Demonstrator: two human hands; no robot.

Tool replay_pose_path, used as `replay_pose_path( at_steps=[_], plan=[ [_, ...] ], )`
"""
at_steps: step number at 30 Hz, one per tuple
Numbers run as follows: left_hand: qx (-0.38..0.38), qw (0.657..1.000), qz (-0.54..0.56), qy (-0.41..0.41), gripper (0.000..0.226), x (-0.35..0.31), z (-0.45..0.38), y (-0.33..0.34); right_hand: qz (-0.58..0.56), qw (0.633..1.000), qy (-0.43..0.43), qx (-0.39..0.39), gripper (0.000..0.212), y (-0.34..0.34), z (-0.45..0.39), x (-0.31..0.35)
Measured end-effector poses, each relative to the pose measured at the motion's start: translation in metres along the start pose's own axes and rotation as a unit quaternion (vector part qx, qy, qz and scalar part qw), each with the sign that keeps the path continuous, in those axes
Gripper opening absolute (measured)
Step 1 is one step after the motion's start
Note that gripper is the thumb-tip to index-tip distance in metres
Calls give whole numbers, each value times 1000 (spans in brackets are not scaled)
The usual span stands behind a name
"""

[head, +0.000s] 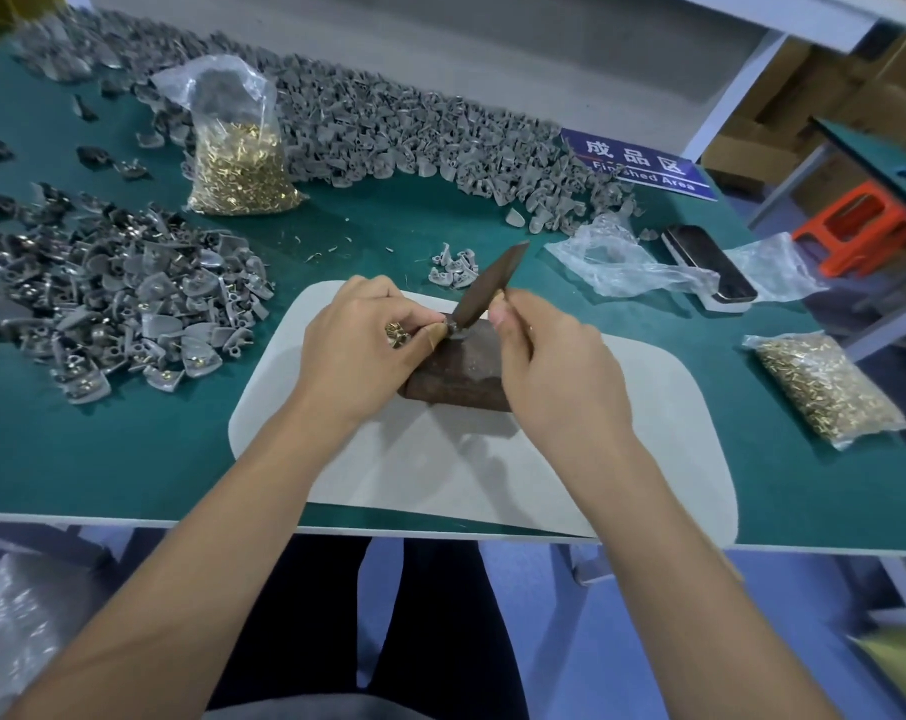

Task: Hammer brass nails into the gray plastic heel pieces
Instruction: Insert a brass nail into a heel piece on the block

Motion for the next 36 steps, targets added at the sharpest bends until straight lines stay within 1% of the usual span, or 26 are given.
replay_pose_path(
  at_steps=[1,4,5,8,9,11,12,15,16,17,19,21,22,25,27,29,30,32,33,34,35,36],
  plan=[
    [1,1000,-1,-1,3,0,0,0,6,1000,-4,2,29,0,-1,-1],
    [2,1000,2,0,3,-1,1,1,-34,998,8,-58,35,-3,-2,-2],
    [0,1000,2,1,2,-1,1,1,-37,997,7,-62,35,-2,-1,0],
    [-1,1000,3,-3,2,-2,1,1,10,1000,-10,-7,29,3,-1,3],
    [1,1000,2,-4,2,-1,1,0,12,1000,-6,-13,30,2,-2,2],
    [3,1000,4,-1,3,-1,1,0,-29,998,7,-53,34,-1,0,1],
    [2,1000,4,-2,3,-1,1,0,-43,997,6,-58,35,-2,0,1],
    [2,1000,-1,-8,3,-2,1,0,-9,1000,-14,-3,27,1,-2,1],
    [4,1000,-2,-11,4,-2,2,0,-12,1000,-13,-6,27,1,-4,-2],
    [6,1000,0,-15,5,-2,2,0,-32,999,-5,-23,29,1,-7,-7],
    [6,1000,7,-21,4,-2,2,0,-108,992,31,-63,28,2,-14,-19],
    [5,1000,7,-24,3,-3,3,-1,-143,983,84,-77,23,10,-26,-38],
    [5,1000,5,-25,3,-3,3,-1,-151,980,113,-65,26,15,-32,-47],
    [7,999,7,-31,3,-4,4,-2,-178,967,181,-9,49,31,-39,-66],
    [9,1000,7,-29,2,-3,4,-2,-158,964,214,-2,52,40,-37,-70],
    [8,1000,5,-24,2,-3,4,-1,-138,963,233,-7,50,44,-37,-67],
    [7,1000,4,-23,1,-3,3,0,-111,965,238,-7,48,44,-38,-65],
    [7,1000,2,-24,1,-3,3,1,-62,970,237,4,49,41,-38,-62],
    [7,1000,4,-22,1,-4,4,1,-62,971,232,9,47,39,-37,-61],
    [7,1000,8,-20,1,-5,4,1,-70,972,224,4,42,36,-36,-59],
    [4,1000,16,-15,2,-7,4,1,-73,975,211,-20,33,31,-35,-56],
    [-3,1000,28,-10,2,-8,3,0,-73,977,190,-61,22,25,-34,-51]
  ],
)
Point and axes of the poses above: each hand's wrist, its own z-axis away from the middle knuckle, its own y-axis out of the palm, x = y × z, the point moved 2 cm from there along -z, towards the middle knuckle, and after that the axes turned 10 degrees about z, right-handed, at the moved point
